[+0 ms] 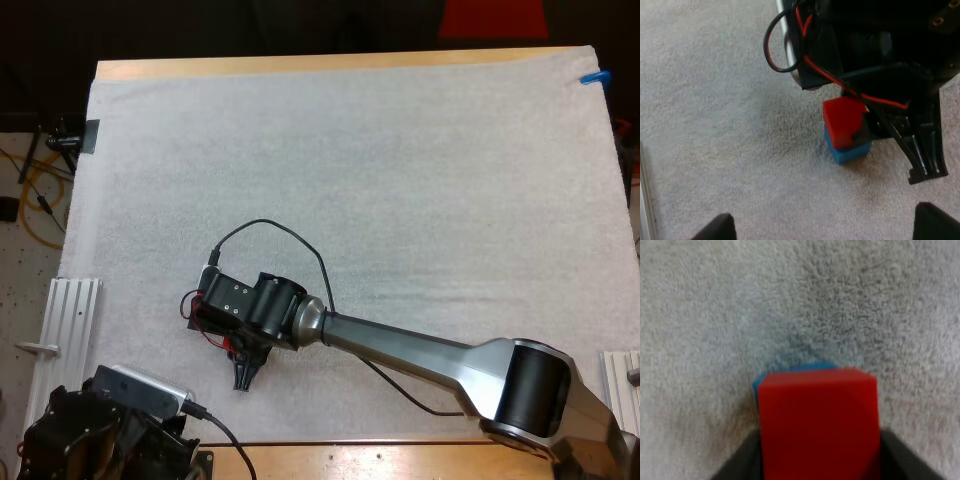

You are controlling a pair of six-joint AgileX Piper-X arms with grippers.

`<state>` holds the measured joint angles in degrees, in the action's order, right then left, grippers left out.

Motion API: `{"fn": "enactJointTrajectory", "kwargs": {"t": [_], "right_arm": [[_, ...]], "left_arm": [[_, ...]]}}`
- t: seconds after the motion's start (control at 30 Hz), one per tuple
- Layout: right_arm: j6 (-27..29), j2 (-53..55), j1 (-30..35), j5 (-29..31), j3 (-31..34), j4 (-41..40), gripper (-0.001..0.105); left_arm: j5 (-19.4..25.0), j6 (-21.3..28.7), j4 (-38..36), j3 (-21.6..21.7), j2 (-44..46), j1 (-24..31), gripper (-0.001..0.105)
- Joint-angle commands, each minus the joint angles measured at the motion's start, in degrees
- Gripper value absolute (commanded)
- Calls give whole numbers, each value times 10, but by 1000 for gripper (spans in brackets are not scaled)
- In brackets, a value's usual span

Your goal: Stack red cube on blue cube

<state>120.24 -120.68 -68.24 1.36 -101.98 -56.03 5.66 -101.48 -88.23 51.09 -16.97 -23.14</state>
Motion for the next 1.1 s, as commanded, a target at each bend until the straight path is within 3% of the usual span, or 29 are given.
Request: {"fn": "enactJointTrajectory", "kwargs": {"t": [0.0,0.07,0.17,0.23,0.3,0.37,0.67,0.97,1.07], "right_arm": [[-2,-3,1,1,-5,5,0],[-2,-3,1,1,-5,6,0],[-2,-3,1,1,-5,-2,13],[-2,-3,1,-3,-5,-9,35],[-2,-3,1,-3,-5,-9,50],[-2,-3,1,-3,-5,-9,58],[-12,6,1,-3,-23,-43,59],[-26,89,1,-26,-23,-109,59],[-26,115,11,-32,-23,-108,59]], "left_arm": [[-4,-6,-5,2,-1,-2,67],[-4,-6,-5,2,-1,-2,67],[-4,-6,-5,2,-1,-2,67],[-4,-6,-5,2,-1,-2,67],[-4,-6,-5,2,-1,-2,67],[-4,-6,-5,2,-1,-2,67],[-4,-6,-4,2,-1,-2,67],[-4,0,15,2,-1,-2,67],[-25,0,43,2,-1,-2,67]]}}
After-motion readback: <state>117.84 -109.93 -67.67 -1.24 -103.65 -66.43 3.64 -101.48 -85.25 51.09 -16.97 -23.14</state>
